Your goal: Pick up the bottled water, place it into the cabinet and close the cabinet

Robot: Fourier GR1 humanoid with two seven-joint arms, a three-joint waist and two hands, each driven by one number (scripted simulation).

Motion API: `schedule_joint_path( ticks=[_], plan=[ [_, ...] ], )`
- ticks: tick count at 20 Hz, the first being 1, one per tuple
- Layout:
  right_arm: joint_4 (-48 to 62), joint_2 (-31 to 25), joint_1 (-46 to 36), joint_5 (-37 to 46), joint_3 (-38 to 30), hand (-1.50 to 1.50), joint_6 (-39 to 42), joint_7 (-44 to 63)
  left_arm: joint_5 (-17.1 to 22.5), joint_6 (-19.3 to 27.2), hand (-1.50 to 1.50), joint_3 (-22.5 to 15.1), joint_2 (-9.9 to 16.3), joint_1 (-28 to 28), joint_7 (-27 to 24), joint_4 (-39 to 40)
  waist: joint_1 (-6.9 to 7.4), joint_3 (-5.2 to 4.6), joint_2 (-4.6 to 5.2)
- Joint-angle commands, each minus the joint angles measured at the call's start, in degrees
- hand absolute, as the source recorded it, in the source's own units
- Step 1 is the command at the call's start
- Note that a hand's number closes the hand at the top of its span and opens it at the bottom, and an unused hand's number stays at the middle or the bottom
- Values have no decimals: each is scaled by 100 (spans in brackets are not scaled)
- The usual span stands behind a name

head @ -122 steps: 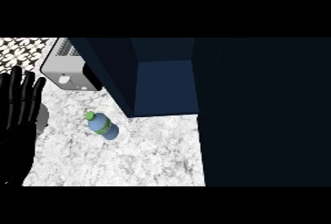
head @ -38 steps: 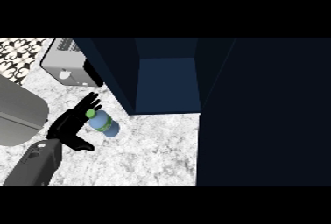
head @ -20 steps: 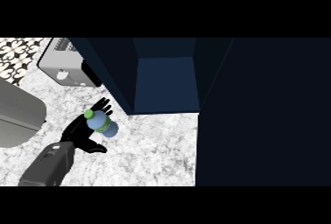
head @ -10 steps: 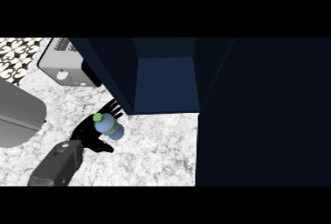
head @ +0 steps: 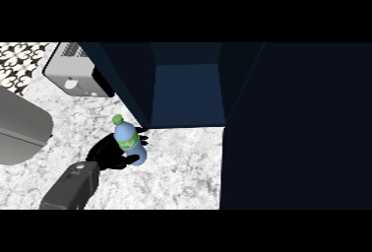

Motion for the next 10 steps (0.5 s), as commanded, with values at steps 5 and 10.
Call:
schedule_joint_path(
  ticks=[5, 10],
  plan=[
    [-35, -117, 48, -103, -115, -150, 84, 13, 135, -995, 150, 34, -99, 19, -544, -118, 15, 5, -25],
    [49, -45, 76, -44, -91, -150, 83, -171, 114, -503, 150, -2, -337, -32, -709, -347, 18, 10, -44]
  ],
)
